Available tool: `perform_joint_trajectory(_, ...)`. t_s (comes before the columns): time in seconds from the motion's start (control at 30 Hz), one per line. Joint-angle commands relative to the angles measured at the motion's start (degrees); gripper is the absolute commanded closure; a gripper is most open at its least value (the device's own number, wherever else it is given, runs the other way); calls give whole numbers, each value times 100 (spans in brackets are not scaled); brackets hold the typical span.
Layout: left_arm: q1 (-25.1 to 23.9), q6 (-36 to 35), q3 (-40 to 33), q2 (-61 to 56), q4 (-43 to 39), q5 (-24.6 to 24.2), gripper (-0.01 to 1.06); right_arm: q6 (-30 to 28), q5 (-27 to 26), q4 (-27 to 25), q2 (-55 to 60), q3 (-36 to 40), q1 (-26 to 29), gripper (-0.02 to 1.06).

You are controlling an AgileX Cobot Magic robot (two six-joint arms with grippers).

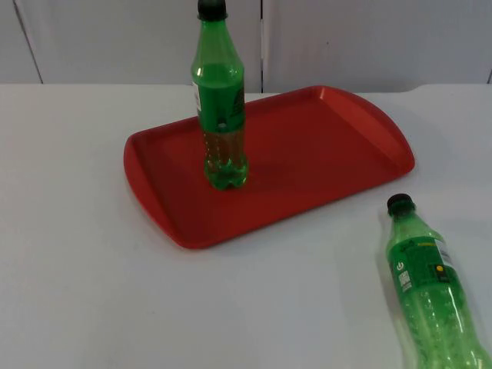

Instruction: Place the bottle upright on the tray.

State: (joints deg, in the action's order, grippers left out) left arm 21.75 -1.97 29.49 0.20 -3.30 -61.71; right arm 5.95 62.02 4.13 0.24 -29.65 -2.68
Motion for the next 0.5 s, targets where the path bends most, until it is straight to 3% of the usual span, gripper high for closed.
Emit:
perform_joint_trajectory(0.0, 34, 2, -23, -20, -35, 46, 0, -18, -14, -1, -24, 8, 15, 0)
perform_joint_trajectory(0.47, 34, -45, -76, -20, -22, 31, 0, -18, -14, -1, -24, 8, 15, 0)
